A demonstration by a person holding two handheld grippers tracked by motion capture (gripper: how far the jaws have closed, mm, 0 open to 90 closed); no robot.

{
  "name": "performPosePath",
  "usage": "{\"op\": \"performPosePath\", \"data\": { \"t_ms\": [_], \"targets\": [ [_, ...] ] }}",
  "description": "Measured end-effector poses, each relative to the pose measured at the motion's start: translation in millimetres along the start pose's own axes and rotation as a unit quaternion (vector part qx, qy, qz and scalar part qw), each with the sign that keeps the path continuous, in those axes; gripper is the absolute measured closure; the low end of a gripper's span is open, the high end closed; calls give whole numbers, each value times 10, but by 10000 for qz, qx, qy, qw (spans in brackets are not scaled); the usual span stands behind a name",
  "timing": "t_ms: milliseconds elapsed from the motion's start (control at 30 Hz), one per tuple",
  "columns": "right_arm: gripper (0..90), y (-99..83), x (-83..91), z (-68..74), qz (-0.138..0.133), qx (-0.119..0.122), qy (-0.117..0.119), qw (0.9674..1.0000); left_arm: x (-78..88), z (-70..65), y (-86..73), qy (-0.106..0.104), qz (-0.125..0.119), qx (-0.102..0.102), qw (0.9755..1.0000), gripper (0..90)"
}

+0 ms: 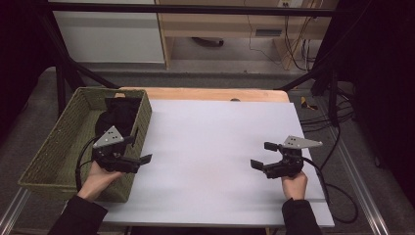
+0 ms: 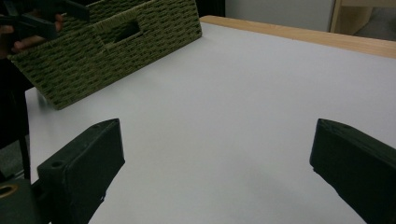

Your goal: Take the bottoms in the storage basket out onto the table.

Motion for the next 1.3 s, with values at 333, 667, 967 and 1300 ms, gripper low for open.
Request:
{"op": "performPosePath", "data": {
  "t_ms": [333, 667, 967, 1300],
  "targets": [
    [35, -6, -8, -3, 20, -16, 6, 10000, 2, 4, 0, 47, 31, -50, 10000, 36],
    [35, -5, -8, -4, 14, -16, 3, 10000, 16, 25, 13, 41, 41, -38, 10000, 36],
    [35, -15, -14, -8, 51, -19, -3, 10000, 48, 49, 57, 124, 4, -75, 9999, 36],
    [35, -17, -19, -6, 58, -19, 8, 10000, 103, 109, 92, 216, -21, -30, 9998, 39]
  ]
}}
Point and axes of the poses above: each handheld gripper's, and its own axes: x roughly backward along the jaws, y roughly out of its top, z roughly to its left, the point moved 10 cm from there along -x, roughly forward along the jaws, and after that the axes turned 15 degrees about y, right-handed, at the moved point
